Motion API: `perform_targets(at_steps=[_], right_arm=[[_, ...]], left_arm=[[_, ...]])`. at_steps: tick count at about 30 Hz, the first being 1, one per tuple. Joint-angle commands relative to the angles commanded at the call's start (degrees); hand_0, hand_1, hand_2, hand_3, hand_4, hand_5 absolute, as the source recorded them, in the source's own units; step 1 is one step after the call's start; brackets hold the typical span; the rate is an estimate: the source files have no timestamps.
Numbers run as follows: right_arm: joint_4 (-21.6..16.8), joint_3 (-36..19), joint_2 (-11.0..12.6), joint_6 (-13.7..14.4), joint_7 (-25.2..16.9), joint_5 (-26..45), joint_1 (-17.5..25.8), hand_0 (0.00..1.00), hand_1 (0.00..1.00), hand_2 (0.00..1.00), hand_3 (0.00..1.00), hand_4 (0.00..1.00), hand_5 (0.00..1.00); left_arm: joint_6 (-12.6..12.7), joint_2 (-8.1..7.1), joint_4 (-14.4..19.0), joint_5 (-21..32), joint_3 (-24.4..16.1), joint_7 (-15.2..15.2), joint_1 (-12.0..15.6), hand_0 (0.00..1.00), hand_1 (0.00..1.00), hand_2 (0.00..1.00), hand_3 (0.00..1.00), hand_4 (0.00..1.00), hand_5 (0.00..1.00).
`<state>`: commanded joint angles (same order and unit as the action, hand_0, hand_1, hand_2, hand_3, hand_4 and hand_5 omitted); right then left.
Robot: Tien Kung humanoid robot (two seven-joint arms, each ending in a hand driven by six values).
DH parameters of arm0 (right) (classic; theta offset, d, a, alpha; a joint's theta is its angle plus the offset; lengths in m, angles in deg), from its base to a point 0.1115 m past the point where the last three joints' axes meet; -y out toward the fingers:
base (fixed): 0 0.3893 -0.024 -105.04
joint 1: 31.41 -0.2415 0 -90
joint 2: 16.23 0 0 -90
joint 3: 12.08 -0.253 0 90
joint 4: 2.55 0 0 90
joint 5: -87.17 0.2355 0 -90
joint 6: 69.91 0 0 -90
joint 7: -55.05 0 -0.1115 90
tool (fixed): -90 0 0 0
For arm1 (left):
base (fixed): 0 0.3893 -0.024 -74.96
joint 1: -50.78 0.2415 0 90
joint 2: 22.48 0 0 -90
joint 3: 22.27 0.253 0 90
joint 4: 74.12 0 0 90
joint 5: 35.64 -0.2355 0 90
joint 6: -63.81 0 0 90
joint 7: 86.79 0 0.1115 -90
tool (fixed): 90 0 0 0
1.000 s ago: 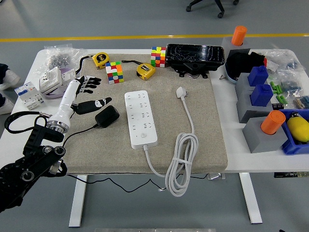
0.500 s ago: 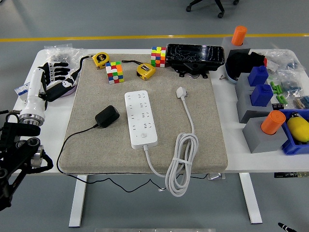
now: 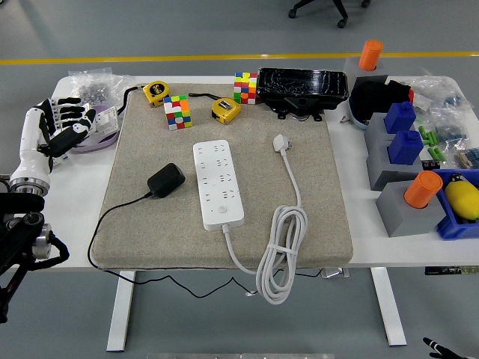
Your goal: Put the plug near the board,insert it into the board,press the button,pull the plug out
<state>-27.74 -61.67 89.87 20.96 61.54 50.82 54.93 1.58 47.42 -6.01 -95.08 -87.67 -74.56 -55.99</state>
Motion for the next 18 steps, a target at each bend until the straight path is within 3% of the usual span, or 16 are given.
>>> perform_targets(at_steps=[11, 18], right_arm=[[1.5, -0.6, -0.9, 0.0, -0.1, 0.3, 0.9, 0.679, 0.687, 0.693, 0.595, 0.933, 0.528], [1.6, -2.2, -1.8, 0.0, -0.1, 0.1, 2.3, 0.677, 0.687, 0.694, 0.595, 0.933, 0.528]], left_arm=[[-1.0, 0.58, 1.6, -2.7, -4.7, -1.7, 3.3, 0.501, 0.571, 0.544, 0.553, 0.779, 0.231], [-1.3, -0.18, 2.9, -2.8, -6.0, -1.4, 6.1, 0.501, 0.566, 0.542, 0.553, 0.774, 0.235]])
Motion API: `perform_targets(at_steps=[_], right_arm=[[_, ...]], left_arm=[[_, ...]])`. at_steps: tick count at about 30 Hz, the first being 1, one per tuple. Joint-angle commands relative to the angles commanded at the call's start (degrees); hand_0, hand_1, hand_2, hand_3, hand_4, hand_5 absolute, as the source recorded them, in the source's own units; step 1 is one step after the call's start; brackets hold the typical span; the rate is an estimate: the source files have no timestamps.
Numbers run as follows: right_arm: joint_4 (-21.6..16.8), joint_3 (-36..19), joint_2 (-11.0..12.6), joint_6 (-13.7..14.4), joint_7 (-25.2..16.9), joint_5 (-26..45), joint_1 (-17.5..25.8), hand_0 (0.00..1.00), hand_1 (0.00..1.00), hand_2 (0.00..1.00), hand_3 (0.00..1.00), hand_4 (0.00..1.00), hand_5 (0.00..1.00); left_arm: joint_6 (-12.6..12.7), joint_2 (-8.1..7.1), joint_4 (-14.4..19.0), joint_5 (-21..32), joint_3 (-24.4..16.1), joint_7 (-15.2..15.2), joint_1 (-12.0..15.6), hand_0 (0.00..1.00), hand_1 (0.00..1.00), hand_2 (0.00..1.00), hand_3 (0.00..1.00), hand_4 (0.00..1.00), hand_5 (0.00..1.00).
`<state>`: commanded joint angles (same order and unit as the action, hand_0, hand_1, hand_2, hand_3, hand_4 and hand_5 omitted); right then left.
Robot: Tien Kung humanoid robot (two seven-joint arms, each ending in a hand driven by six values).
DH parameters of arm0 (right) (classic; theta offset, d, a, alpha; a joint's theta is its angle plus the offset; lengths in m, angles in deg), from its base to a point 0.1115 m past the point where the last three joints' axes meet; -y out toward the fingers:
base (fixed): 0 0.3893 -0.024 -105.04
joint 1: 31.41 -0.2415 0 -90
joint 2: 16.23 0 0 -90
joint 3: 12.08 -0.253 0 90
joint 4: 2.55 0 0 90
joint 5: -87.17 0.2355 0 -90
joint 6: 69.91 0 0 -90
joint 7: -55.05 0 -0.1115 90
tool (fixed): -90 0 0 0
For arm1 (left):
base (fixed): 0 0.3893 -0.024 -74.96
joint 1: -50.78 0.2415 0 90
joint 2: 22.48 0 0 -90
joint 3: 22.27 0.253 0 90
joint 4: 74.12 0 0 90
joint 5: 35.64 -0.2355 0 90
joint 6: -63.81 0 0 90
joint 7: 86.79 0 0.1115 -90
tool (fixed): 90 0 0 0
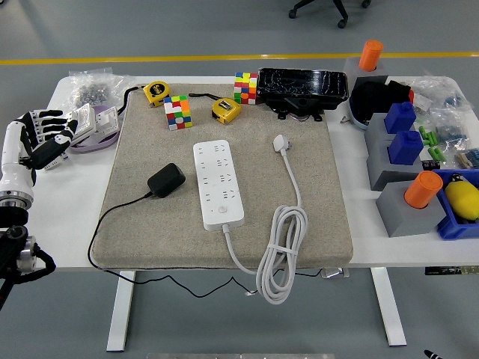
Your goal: Put the plug near the board,insert it into the board,press the button,pull the plug out
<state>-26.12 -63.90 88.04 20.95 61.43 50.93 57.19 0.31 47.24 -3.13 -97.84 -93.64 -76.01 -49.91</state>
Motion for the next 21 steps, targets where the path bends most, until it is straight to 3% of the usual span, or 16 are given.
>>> perform_targets(at_steps=[21], right_arm=[[0.5, -0.5, -1.3, 0.0, 0.1, 0.6, 4.1, 0.68, 0.687, 0.693, 0.596, 0.933, 0.529]], left_arm=[[-0.7, -0.79, 1.0, -1.4, -0.7, -1.3, 4.7, 0.49, 0.508, 0.54, 0.553, 0.77, 0.248]])
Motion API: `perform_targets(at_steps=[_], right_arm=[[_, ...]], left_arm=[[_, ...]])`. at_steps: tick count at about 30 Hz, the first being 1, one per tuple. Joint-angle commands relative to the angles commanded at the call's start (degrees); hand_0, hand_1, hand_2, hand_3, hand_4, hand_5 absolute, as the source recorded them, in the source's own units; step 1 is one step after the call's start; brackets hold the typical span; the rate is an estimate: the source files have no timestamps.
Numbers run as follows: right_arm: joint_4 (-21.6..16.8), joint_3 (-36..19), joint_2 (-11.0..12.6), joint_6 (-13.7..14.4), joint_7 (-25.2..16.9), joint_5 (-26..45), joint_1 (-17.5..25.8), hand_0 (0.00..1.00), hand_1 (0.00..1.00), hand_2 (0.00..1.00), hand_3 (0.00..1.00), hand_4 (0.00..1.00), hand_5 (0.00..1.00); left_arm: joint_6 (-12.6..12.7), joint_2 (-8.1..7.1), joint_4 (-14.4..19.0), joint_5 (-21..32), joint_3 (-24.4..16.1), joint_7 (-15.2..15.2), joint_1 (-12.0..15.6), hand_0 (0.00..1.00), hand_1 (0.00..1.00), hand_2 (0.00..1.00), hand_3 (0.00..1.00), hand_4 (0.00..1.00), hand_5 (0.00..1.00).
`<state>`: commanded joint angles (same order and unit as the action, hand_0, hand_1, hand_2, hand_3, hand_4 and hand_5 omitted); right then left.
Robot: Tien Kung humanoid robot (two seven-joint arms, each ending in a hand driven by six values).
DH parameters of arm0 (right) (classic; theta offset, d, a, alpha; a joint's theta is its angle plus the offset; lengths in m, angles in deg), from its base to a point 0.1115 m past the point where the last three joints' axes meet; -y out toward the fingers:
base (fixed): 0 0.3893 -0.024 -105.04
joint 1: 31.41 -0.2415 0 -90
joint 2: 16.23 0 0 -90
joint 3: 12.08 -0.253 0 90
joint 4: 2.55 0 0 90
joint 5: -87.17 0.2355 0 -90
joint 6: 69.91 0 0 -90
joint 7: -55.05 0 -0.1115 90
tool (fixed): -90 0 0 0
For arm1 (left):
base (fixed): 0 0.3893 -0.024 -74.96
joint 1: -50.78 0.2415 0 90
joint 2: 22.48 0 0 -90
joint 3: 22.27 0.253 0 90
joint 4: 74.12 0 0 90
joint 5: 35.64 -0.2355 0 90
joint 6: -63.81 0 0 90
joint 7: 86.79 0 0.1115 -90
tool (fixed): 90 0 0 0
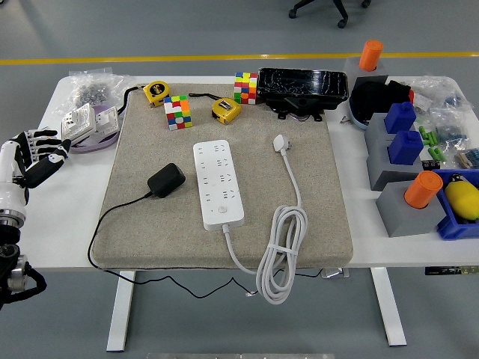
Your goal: Put the plug near the board,insert it into the board,press the button,pull the plug out
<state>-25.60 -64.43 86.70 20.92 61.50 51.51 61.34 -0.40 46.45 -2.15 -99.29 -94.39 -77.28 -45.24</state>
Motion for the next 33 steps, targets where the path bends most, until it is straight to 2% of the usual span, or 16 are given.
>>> perform_targets(at_steps=[7, 11, 17, 23, 30, 33], right_arm=[[-0.3, 2.2, 0.1, 0.1, -0.1, 0.7, 1.2, 0.68, 0.687, 0.694, 0.596, 0.933, 0.528], [-0.8, 5.9, 1.0, -0.2, 0.1, 1.5, 2.2, 0.68, 0.686, 0.693, 0.596, 0.933, 0.529], [-0.1, 4.5, 0.5, 0.0, 0.0, 1.4, 3.3, 0.68, 0.687, 0.694, 0.597, 0.933, 0.529], [0.2, 5.4, 0.2, -0.2, 0.1, 2.1, 3.0, 0.68, 0.688, 0.694, 0.597, 0.933, 0.529], [1.4, 1.0, 0.9, 0.1, 0.1, 1.8, -0.2, 0.68, 0.687, 0.693, 0.597, 0.933, 0.529], [1.3, 1.0, 1.5, 0.1, 0.2, 1.5, -0.7, 0.68, 0.687, 0.693, 0.597, 0.933, 0.529]], left_arm=[[0.0, 0.45, 0.0, -0.3, -0.4, -0.3, 2.3, 0.491, 0.514, 0.538, 0.556, 0.769, 0.249], [-0.1, 1.04, -0.5, -0.3, 0.5, -0.6, 2.7, 0.491, 0.514, 0.538, 0.556, 0.769, 0.251], [-0.1, 1.59, -0.1, -0.7, 0.2, -0.6, 3.9, 0.49, 0.513, 0.538, 0.557, 0.77, 0.251], [-0.1, 1.25, 0.1, -1.1, -0.7, -0.8, 3.5, 0.49, 0.505, 0.539, 0.558, 0.77, 0.252], [-0.3, 0.37, 0.4, -2.0, -2.1, -1.3, 2.9, 0.489, 0.504, 0.538, 0.558, 0.77, 0.253], [-0.5, -0.19, 0.4, -2.4, -1.7, -1.5, 2.4, 0.489, 0.504, 0.538, 0.558, 0.77, 0.253]])
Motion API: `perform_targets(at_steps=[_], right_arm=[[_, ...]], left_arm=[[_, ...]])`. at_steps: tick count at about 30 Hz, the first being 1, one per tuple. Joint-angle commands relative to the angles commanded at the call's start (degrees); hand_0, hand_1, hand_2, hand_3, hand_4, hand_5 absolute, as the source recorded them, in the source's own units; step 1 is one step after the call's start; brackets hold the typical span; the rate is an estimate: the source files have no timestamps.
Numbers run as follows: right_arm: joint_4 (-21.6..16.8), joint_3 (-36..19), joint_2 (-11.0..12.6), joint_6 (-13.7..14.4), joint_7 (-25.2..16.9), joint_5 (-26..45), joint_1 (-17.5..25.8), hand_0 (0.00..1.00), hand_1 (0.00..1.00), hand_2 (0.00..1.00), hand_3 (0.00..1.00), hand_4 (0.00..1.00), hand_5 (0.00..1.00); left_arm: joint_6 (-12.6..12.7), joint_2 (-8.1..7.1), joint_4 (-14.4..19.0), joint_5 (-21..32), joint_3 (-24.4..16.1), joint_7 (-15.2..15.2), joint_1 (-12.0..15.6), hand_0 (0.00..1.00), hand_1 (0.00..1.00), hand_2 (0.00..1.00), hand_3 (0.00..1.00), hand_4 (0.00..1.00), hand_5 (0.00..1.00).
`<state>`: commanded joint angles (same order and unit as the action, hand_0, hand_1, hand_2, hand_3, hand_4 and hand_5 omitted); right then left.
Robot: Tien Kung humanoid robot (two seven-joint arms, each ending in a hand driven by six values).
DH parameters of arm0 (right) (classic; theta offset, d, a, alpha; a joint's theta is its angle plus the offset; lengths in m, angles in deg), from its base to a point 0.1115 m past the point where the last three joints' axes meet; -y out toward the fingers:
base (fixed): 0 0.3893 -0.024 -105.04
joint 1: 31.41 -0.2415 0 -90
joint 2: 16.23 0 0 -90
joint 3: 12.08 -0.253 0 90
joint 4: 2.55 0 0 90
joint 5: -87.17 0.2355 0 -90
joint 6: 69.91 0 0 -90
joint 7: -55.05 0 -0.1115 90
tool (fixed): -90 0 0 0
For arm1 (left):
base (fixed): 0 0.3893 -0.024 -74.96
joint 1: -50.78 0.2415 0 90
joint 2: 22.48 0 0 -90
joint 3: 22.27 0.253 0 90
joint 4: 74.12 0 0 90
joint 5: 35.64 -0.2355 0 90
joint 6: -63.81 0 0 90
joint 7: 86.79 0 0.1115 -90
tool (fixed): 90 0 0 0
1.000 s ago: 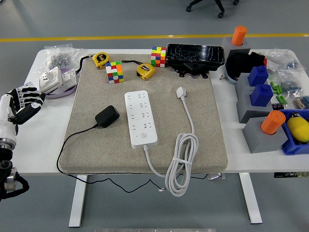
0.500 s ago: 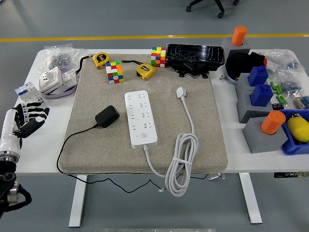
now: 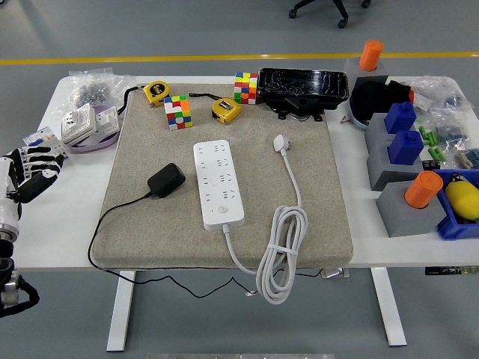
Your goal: Put the plug near the board,insert it into the board,press the button,pull the plug out
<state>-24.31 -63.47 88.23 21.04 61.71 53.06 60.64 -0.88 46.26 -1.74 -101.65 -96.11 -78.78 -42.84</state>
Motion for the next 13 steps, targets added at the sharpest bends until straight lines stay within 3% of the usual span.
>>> perform_targets(at_steps=[6, 13], right_arm=[[1.6, 2.2, 0.1, -0.3, 0.3, 1.7, -1.1, 0.68, 0.688, 0.694, 0.598, 0.933, 0.531], [1.6, 1.2, 0.7, -0.1, 0.3, 1.4, -2.3, 0.68, 0.687, 0.694, 0.599, 0.933, 0.529]], left_arm=[[-0.1, -0.43, 0.4, -0.3, -1.2, -0.1, 0.1, 0.489, 0.506, 0.539, 0.559, 0.771, 0.254], [-0.2, -1.7, 0.6, -0.4, -2.3, -0.3, 0.5, 0.489, 0.505, 0.539, 0.558, 0.771, 0.256]])
